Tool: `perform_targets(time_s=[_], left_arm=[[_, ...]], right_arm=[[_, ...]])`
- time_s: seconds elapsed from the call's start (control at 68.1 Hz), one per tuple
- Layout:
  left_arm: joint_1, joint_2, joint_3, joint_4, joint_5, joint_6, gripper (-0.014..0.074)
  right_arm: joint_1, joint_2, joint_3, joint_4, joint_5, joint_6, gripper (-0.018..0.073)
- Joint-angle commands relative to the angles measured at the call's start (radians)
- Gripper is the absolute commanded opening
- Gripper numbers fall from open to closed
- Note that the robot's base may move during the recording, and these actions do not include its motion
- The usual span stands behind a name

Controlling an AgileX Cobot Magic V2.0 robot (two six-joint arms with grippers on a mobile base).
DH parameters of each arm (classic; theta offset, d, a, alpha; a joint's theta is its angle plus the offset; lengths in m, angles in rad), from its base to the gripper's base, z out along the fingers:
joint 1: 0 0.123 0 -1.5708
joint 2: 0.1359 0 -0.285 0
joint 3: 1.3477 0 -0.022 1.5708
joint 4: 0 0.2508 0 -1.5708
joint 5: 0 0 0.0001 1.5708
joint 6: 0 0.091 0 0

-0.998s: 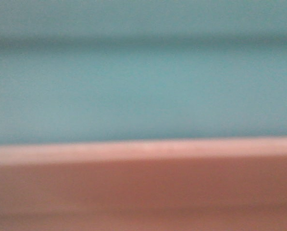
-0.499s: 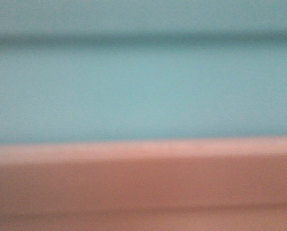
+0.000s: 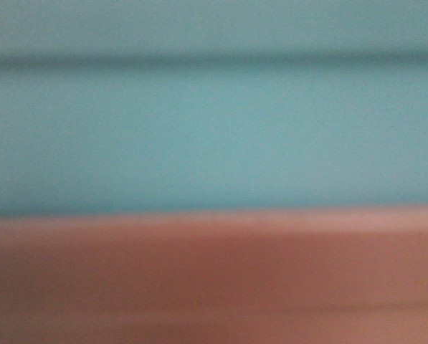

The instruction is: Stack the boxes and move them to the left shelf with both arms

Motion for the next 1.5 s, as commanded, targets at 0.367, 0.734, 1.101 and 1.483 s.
perform_targets(time_s=[0.367,0.734,1.101,1.483], left_arm=[[-0.014,-0.035,-0.037,-0.104,0.075,-0.002,-0.0012],[-0.014,-0.035,-0.037,-0.122,0.075,-0.002,-0.0012],[-0.014,-0.035,-0.037,-0.139,0.075,-0.002,-0.0012],[-0.014,-0.035,-0.037,-0.146,0.075,-0.002,-0.0012]], right_arm=[[0.003,-0.033,-0.034,0.023,0.065,-0.004,0.0053],[0.003,-0.033,-0.034,0.023,0.065,-0.004,0.0053],[0.003,-0.033,-0.034,0.023,0.064,-0.004,0.0053],[0.003,-0.033,-0.034,0.022,0.064,-0.004,0.0053]])
